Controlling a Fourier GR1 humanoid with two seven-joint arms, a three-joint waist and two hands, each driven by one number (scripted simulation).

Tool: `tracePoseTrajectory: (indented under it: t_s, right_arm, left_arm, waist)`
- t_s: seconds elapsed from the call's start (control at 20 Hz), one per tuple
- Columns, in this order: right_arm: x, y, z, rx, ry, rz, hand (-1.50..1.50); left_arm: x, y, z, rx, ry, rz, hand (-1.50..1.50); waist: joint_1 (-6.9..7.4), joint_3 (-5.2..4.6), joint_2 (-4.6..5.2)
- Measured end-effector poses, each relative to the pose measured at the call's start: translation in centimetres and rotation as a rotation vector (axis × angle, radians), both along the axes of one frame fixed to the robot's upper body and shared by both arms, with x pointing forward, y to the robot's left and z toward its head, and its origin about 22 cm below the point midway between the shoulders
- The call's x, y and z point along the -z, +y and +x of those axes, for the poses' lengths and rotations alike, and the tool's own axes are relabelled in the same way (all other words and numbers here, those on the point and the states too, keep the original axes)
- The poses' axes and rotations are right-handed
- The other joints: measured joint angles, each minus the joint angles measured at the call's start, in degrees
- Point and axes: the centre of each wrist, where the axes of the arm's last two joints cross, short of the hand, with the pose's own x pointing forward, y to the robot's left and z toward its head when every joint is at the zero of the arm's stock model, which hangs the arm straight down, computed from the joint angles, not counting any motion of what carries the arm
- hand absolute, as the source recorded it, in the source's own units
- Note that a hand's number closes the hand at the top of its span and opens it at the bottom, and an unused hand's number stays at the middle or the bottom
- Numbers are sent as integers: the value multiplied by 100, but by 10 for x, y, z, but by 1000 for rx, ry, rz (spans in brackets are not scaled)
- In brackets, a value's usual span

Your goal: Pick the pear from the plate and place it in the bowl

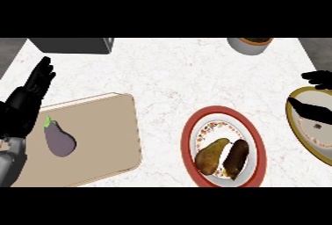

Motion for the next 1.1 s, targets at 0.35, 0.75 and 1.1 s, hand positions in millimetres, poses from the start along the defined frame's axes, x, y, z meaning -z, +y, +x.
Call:
tracePoseTrajectory:
  t_s: [0.35,0.75,1.1]
  right_arm:
    - [24,22,-21,167,91,-292,-150]
    - [21,94,-33,258,120,-441,-150]
    - [4,154,-30,246,121,-509,-150]
  left_arm:
    - [19,7,-7,-96,58,-54,0]
    - [26,6,-9,-116,63,-76,0]
    - [25,-1,-6,-96,55,-88,0]
  waist:
    - [-124,54,-117]
    - [-45,102,-139]
    - [137,136,-73]
